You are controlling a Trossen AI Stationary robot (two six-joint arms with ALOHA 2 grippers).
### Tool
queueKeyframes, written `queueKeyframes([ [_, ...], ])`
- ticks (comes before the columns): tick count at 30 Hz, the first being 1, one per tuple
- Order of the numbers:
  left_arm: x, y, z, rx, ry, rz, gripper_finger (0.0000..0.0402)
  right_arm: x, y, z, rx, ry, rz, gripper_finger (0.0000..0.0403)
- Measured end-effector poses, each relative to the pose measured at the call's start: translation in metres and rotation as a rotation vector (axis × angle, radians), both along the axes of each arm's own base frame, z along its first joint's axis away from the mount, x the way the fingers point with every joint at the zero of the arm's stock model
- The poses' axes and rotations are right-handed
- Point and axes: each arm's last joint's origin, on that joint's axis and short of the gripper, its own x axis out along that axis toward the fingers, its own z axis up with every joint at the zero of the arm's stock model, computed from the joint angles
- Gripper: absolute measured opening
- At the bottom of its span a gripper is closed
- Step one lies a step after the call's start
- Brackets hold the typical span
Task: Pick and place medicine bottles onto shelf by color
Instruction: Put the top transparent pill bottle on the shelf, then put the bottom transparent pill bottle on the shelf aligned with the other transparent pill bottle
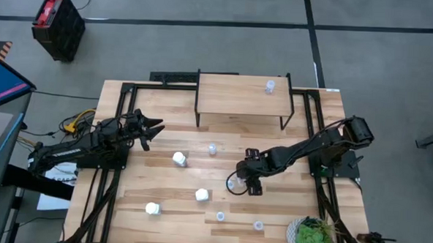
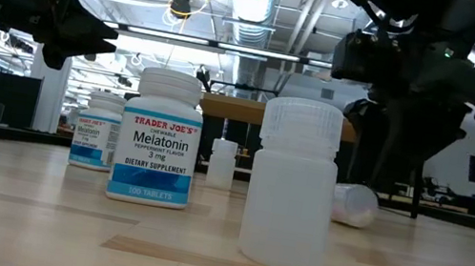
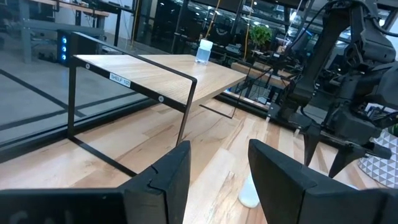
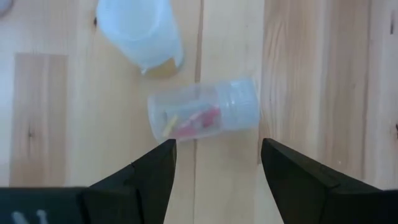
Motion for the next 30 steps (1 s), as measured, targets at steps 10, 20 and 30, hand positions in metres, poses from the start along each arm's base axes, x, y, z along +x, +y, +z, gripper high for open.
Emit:
queueKeyframes([
  [10, 0.0, 0.0, 0.0, -0.001, 0.0, 0.0, 0.0149, -0.001, -0.002, -0.001, -0.029, 0.018, 0.035, 0.026],
  [20, 0.0, 0.0, 0.0, -0.004, -0.002, 0.0, 0.0149, -0.01, -0.004, -0.003, 0.022, 0.11, -0.145, 0.026],
  [30, 0.0, 0.0, 0.0, -0.004, -0.002, 0.0, 0.0149, -0.003, 0.01, 0.015, 0.044, 0.085, -0.142, 0.026],
])
